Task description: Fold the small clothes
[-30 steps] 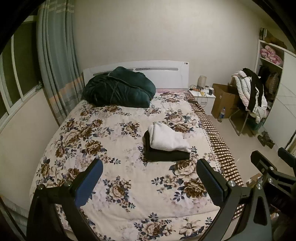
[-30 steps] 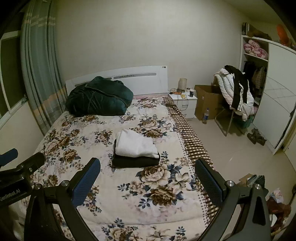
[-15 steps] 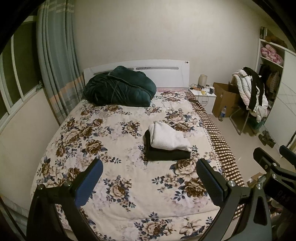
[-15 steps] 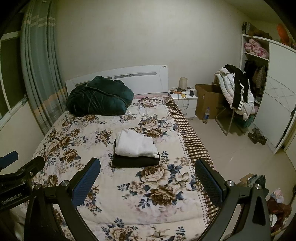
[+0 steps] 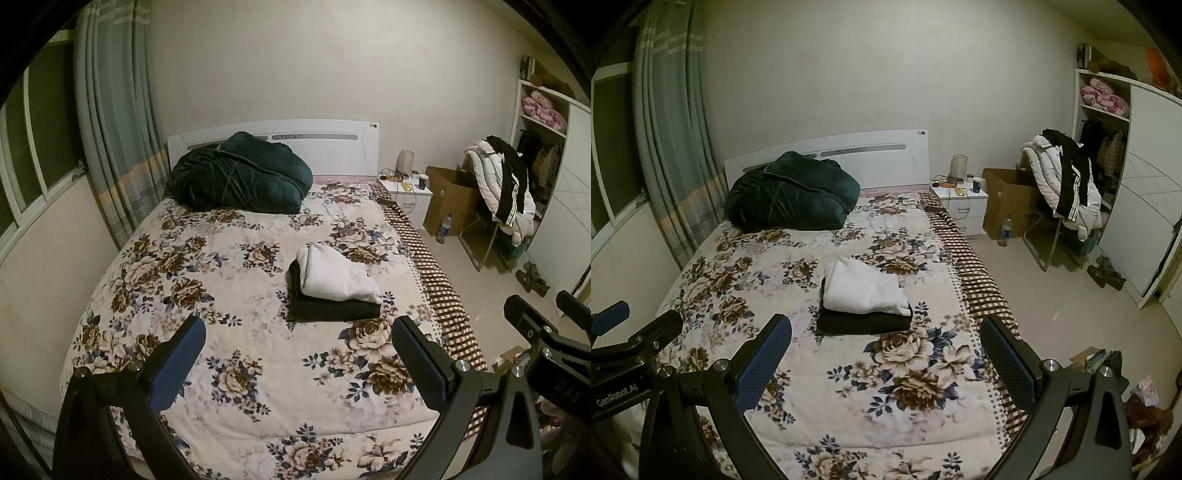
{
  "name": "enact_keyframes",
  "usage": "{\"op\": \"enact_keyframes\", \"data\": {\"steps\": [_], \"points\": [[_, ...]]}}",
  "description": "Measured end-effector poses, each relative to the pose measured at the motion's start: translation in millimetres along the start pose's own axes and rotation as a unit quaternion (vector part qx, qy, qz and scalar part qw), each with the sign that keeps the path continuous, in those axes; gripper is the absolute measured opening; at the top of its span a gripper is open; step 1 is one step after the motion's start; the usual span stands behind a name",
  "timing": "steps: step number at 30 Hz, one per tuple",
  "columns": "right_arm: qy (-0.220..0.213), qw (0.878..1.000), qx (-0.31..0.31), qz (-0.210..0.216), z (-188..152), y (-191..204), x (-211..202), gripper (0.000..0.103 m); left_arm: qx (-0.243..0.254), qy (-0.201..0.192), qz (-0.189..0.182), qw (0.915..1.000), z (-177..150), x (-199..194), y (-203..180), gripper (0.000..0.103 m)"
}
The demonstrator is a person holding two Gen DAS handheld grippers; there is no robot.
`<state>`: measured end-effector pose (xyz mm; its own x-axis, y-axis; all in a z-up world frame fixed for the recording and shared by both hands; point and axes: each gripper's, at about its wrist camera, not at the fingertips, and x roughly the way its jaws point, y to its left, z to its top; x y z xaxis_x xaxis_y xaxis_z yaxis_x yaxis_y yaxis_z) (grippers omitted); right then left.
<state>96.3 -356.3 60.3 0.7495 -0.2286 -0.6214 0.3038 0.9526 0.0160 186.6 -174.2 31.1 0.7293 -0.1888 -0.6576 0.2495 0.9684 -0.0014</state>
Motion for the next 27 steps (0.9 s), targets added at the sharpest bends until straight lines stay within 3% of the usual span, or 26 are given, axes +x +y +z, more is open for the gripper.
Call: {"op": "enact_keyframes", "data": {"steps": [27], "points": [[0.000,1.000,0.000,0.004,0.2,2.3,2.2,0.103,-0.003,-0.003,0.005,1.0000,6.4,-0.2,2.8,0.103]]}}
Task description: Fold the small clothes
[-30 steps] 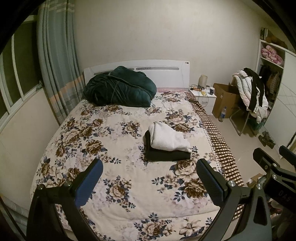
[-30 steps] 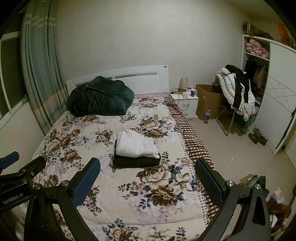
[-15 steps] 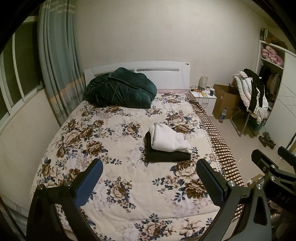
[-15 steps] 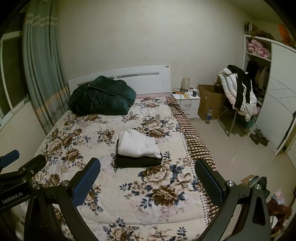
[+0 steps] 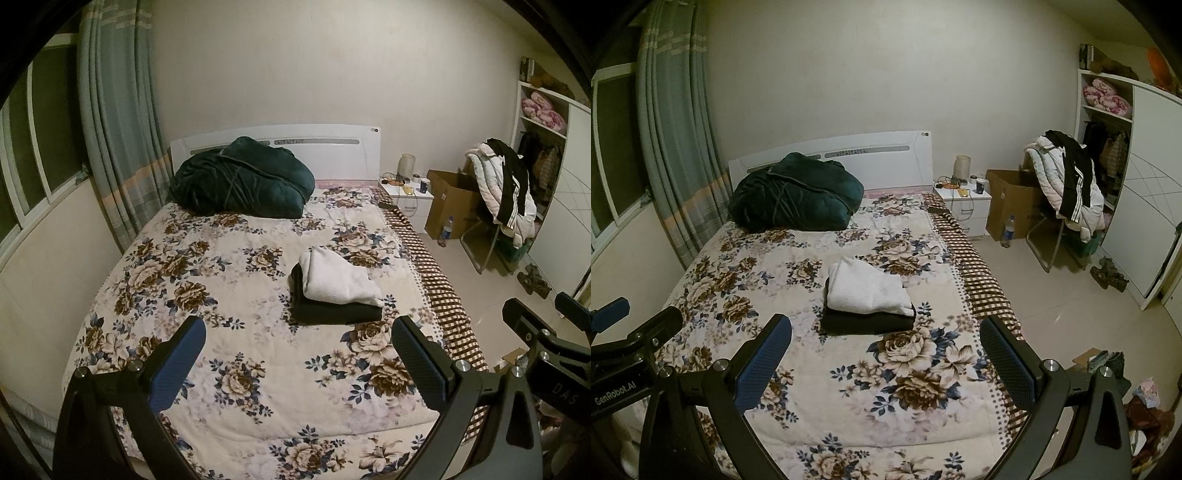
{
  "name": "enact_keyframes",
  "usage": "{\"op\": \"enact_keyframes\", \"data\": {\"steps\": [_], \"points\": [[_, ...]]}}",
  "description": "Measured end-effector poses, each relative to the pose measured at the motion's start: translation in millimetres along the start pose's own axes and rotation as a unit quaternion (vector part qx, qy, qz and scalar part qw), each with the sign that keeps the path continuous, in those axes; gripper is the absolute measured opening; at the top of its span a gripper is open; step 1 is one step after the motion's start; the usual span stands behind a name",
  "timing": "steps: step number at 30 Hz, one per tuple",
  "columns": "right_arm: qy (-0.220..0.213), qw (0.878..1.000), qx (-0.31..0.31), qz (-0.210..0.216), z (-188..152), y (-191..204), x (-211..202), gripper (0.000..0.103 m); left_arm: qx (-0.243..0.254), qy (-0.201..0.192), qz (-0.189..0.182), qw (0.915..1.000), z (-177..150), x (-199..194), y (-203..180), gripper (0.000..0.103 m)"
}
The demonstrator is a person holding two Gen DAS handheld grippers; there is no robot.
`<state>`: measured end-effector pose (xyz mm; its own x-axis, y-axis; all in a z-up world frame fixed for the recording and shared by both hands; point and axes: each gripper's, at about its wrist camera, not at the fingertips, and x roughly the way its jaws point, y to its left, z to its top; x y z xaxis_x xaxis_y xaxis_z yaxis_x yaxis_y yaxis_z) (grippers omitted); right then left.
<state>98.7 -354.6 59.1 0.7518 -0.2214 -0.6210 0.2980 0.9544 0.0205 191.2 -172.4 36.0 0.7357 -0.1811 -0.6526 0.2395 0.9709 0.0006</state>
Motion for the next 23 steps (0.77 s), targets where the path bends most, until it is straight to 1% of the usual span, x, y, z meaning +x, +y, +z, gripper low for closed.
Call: {"op": "enact_keyframes", "data": {"steps": [23], "points": [[-0.001,1.000,0.003,-0.002,-4.8,5.9,-4.5,0.103,0.000,-0.005,0.005,1.0000,3.5,-7.3,0.1,0.103]]}}
